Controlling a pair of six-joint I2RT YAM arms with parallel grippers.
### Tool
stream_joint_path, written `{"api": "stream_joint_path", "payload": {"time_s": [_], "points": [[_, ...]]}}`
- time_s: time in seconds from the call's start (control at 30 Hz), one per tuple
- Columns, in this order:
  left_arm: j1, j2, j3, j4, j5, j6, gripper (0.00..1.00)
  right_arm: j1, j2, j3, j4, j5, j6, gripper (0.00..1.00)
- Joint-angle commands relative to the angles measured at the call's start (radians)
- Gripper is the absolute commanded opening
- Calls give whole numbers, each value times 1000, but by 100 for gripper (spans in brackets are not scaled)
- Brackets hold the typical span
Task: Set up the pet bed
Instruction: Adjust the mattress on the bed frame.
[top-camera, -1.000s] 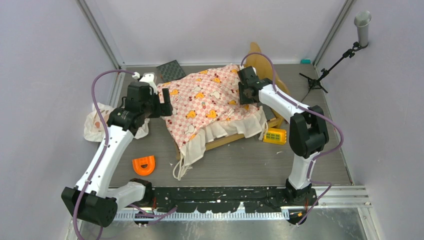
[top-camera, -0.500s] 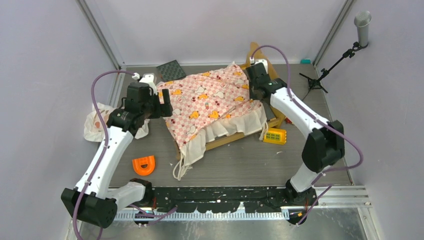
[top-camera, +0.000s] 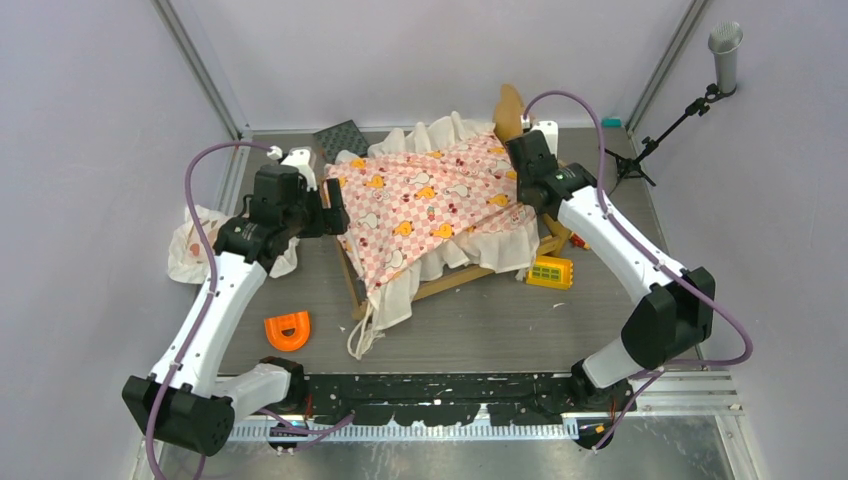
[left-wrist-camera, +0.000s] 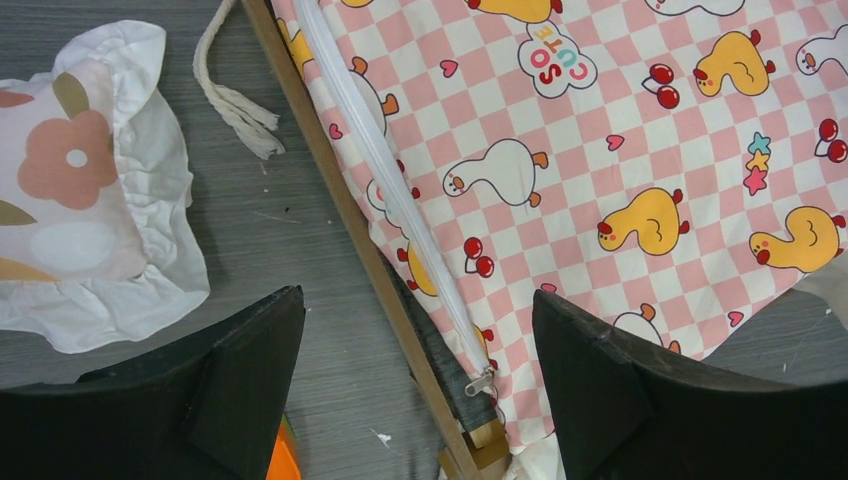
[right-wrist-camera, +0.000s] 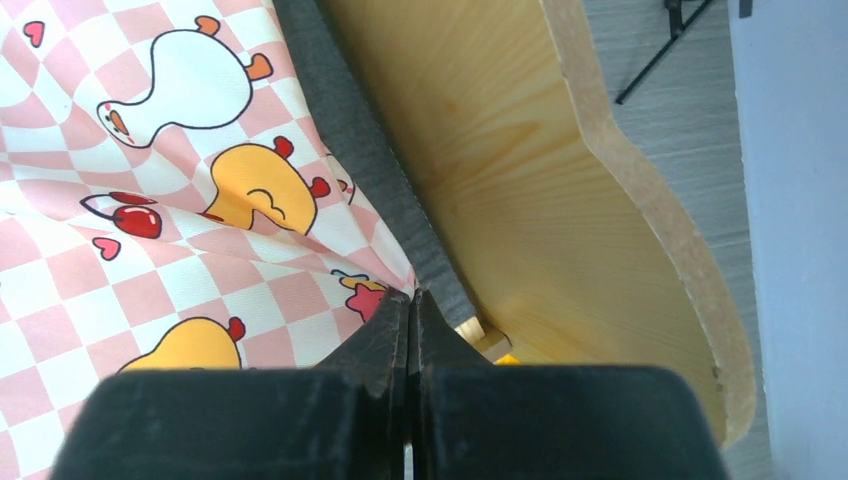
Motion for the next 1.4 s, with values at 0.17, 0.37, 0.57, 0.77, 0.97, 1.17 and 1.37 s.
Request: {"api": "stream_joint_path", "payload": {"time_s": [0.17,0.37,0.57,0.77,0.97,1.17,1.37], "points": [[1,14,7,13,53,-9,85,-3,-93,-17,-25,121,27,1],[1,10,11,2,70,-11,84,-3,-89,-1,-29,70,9,46],[1,-34,-13,-36,130,-14,82,1,-167,14,-5,-91,-16,67],[-4,-186,-120,-84,205,-81,78,222,-233,-12,25,-131,-65,71],[-103,-362,-283,-110,160,-232,72,441,-262,-104,92,-84,43,71],[-402,-484,-360,-167,-98,-443,66,473,-325,-221,145,-62,137,71],[-644,-466,-441,-196,-281,-604,61,473,-385,-268,153,-95,168,71]]}}
